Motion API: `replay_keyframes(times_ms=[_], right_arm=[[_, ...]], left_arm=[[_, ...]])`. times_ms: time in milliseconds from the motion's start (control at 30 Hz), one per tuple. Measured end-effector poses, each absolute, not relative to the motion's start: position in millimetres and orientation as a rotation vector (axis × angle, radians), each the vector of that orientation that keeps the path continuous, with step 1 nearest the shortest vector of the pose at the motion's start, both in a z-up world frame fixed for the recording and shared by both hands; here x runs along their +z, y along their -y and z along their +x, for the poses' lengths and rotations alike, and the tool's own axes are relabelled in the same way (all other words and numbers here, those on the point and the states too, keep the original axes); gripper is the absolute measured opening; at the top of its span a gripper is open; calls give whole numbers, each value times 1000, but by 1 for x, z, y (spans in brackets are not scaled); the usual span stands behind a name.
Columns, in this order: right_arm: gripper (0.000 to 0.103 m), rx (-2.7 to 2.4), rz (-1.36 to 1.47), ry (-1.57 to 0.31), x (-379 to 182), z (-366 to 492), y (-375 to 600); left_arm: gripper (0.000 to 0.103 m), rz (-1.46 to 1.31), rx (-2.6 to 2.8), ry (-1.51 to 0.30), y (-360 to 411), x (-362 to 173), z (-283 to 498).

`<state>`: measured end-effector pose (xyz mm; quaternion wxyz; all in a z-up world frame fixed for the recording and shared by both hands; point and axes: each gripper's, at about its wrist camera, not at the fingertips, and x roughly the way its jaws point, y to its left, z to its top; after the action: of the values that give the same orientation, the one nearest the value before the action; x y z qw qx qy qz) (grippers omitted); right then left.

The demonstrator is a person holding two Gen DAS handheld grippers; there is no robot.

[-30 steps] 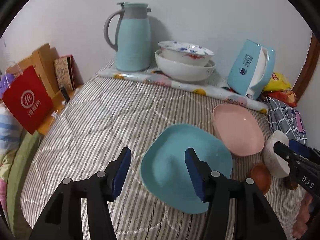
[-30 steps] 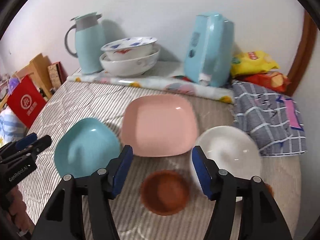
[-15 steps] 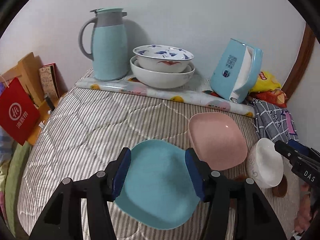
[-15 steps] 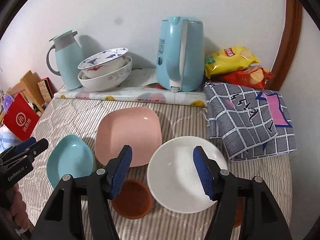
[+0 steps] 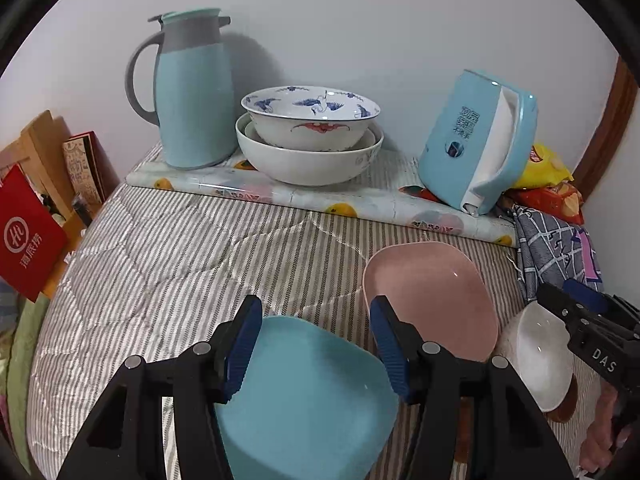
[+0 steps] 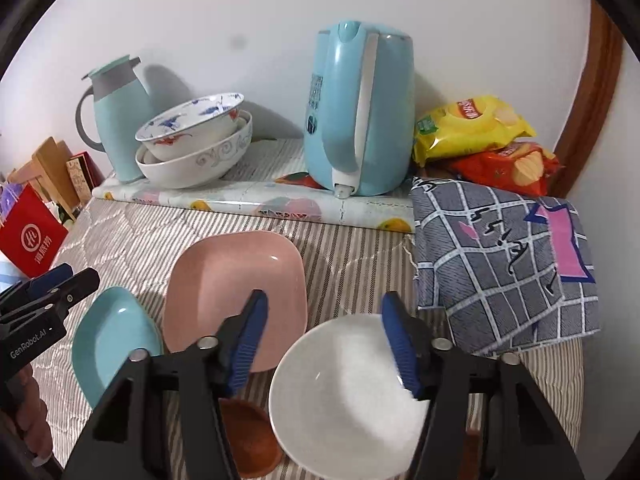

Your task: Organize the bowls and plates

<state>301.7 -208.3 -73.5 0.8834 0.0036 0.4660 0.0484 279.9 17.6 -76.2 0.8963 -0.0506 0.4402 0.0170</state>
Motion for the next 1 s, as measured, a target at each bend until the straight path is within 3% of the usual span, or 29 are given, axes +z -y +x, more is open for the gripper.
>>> replay_keyframes(times_ms=[400,533,633,700,1000], right_arm=[[37,144,-9,-1024,-102,335,198],[37,159,-2,-1049,-112,343,194],[36,167,-13,-1058,-118,347,191],[26,167,-19,-1065,-122,351,189],[25,172,6,-1101,-137,361,189]], left_arm=[[52,-124,9,-951,-11,-99,305],[48,-121,-1,-970,-6,-108,314],[41,-125,-4,-965,-5,-112,316],[40,-130,-8,-975,-5,-115,320],[26,-122,-53,-1014,6,-131,332]])
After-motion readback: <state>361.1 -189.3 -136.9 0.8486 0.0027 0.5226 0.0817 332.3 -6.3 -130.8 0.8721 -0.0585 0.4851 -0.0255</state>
